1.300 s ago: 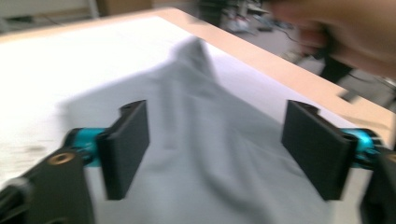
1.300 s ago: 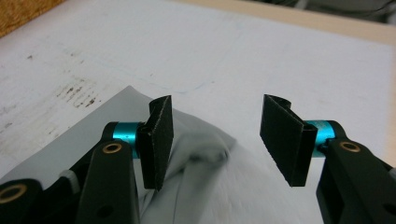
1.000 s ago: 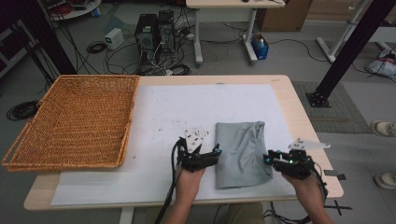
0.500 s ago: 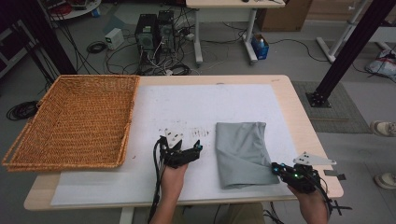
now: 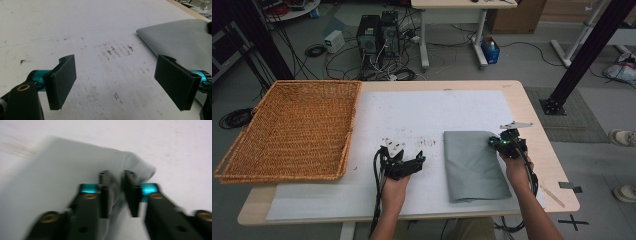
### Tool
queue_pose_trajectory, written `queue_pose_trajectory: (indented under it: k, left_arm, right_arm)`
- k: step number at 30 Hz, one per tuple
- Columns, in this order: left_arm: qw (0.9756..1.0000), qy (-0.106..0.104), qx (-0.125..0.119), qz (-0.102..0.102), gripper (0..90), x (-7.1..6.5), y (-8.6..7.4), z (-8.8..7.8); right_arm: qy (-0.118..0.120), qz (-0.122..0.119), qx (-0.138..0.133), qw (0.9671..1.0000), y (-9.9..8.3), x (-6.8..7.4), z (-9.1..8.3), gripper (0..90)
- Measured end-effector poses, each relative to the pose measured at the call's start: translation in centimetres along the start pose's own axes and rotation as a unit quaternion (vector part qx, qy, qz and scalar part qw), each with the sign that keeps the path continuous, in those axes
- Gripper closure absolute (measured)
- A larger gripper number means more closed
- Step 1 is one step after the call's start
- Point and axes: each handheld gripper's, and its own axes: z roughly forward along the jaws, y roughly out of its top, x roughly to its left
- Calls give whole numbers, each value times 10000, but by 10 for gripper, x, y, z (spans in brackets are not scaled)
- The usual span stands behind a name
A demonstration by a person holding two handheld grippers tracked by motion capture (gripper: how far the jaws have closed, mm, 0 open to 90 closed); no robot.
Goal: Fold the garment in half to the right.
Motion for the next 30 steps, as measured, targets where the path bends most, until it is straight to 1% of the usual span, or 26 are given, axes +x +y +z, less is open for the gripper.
queue_pose_trajectory:
  k: [1,2,3,4,6,7,8,9,10,11,12,13,14,15,16,18,19,20,21,22,24,25,26,27,29,30]
  left_arm:
    - [10000,-3,21,12,178,1,0,-1]
    - [10000,-3,21,12,177,1,0,-1]
    - [10000,3,11,16,178,1,-1,-2]
    - [10000,6,14,2,178,3,-1,-2]
    - [10000,13,33,-28,178,5,-1,-1]
    - [10000,23,23,-60,178,5,-1,-1]
    - [10000,18,17,-58,178,6,-1,-1]
    - [10000,18,17,-58,178,6,-1,-1]
    - [10000,24,3,-60,178,7,-1,-1]
    - [10000,29,-9,-78,178,8,0,-1]
    - [10000,25,4,-74,178,9,0,-1]
    - [10000,32,13,-86,178,9,0,-1]
    - [10000,40,19,-83,178,10,0,0]
    - [9999,49,16,-88,178,10,0,0]
    - [9999,51,22,-89,178,11,1,0]
    - [9999,59,24,-101,178,12,2,1]
    - [9999,59,24,-101,178,12,2,1]
    - [9999,63,16,-97,178,12,3,1]
    - [9999,52,14,-99,178,11,4,1]
    - [9999,49,25,-89,178,10,5,2]
    - [9999,51,40,-79,178,9,7,3]
    - [10000,48,50,-55,178,8,8,4]
    - [10000,42,37,-43,178,8,10,3]
    - [10000,28,17,-31,177,8,12,2]
    - [10000,16,-42,-39,178,9,15,1]
    - [10000,11,-58,-42,178,10,17,0]
  right_arm:
    - [-104,-43,92,9999,0,-2,4,887]
    - [-76,57,90,9999,0,-7,4,877]
    - [-55,199,-95,9997,-1,-9,-1,772]
    - [-127,275,-341,9990,-1,-9,-10,707]
    - [11,275,-662,9974,-3,-6,-28,669]
    - [126,226,-737,9969,-6,-2,-38,670]
    - [316,212,-779,9962,-12,2,-47,672]
    - [316,212,-779,9962,-12,2,-47,672]
    - [518,213,-799,9952,-20,8,-56,683]
    - [922,158,-752,9928,-41,21,-70,704]
    - [1102,124,-719,9912,-53,28,-74,727]
    - [1172,-3,-601,9913,-64,35,-77,735]
    - [1110,-142,-503,9924,-72,39,-79,746]
    - [1116,-191,-358,9929,-85,41,-79,755]
    - [1087,-177,-303,9935,-94,42,-80,758]
    - [986,-229,-382,9941,-107,39,-86,763]
    - [986,-229,-382,9941,-107,39,-86,763]
    - [863,-289,-361,9952,-112,35,-94,736]
    - [924,-166,-468,9945,-112,32,-98,672]
    - [919,-34,-678,9935,-111,27,-104,630]
    - [729,237,-1034,9917,-106,14,-112,515]
    - [636,318,-1110,9913,-104,10,-113,445]
    - [472,436,-1166,9911,-99,3,-114,392]
    - [376,493,-1202,9908,-95,-3,-114,347]
    - [146,654,-1343,9887,-88,-12,-113,220]
    - [48,698,-1422,9874,-85,-16,-113,209]
